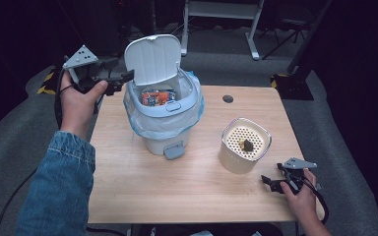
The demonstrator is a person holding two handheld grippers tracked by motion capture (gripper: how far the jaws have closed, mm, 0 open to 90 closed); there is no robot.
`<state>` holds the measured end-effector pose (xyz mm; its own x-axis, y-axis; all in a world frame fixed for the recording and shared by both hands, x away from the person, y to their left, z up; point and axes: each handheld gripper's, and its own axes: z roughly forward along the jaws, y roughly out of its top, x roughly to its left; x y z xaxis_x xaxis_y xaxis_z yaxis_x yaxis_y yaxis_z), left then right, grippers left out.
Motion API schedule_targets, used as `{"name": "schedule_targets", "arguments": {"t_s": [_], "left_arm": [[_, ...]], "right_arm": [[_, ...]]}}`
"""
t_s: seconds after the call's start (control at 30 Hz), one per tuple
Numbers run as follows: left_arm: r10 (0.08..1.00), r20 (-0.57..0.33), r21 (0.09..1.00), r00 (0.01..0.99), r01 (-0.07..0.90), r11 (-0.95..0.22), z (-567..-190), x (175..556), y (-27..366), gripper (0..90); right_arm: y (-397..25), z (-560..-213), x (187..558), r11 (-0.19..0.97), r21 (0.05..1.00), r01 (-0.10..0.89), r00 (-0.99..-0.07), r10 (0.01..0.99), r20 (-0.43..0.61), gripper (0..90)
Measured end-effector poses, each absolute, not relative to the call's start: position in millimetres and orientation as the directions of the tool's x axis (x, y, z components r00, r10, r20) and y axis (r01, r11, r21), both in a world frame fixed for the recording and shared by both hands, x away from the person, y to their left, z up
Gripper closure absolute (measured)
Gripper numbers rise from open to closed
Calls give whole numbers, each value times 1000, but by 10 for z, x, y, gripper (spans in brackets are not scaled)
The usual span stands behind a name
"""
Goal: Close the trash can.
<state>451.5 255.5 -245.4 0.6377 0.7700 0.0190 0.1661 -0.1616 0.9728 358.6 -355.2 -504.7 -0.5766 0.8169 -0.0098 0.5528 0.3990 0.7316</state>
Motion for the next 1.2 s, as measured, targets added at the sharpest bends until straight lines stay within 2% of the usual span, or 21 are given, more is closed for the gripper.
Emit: {"name": "schedule_targets", "arguments": {"t_s": [0.1, 0.27, 0.43, 0.6, 0.7, 0.87, 1.03, 1.2], "left_arm": [[790, 28, 970, 612, 174, -169, -2427, 4602, 2547, 245], [774, 9, 969, 633, 185, -162, -2436, 4723, 2507, 247], [763, 19, 964, 646, 192, -187, -2438, 4786, 2443, 298], [753, -18, 963, 658, 215, -165, -2417, 4794, 2495, 432], [713, -48, 960, 700, 230, -162, -2401, 4730, 2517, 474], [617, -130, 956, 776, 262, -129, -2417, 4614, 2482, 458], [556, -117, 938, 823, 276, -211, -2437, 4513, 2322, 448], [546, -114, 917, 830, 299, -263, -2481, 4482, 2188, 464]], "right_arm": [[-3552, -5047, 3587, 399, 732, 553, -576, 817, -10, 109], [-3552, -5047, 3586, 399, 731, 553, -576, 817, -9, 109], [-3552, -5047, 3586, 399, 732, 553, -577, 817, -10, 109], [-3552, -5047, 3586, 399, 732, 553, -576, 817, -10, 109], [-3552, -5047, 3586, 399, 732, 553, -577, 817, -10, 109], [-3552, -5047, 3586, 399, 732, 553, -576, 817, -10, 109], [-3550, -5047, 3583, 396, 731, 555, -573, 820, -10, 109], [-3550, -5047, 3583, 396, 731, 555, -573, 820, -10, 109]]}}
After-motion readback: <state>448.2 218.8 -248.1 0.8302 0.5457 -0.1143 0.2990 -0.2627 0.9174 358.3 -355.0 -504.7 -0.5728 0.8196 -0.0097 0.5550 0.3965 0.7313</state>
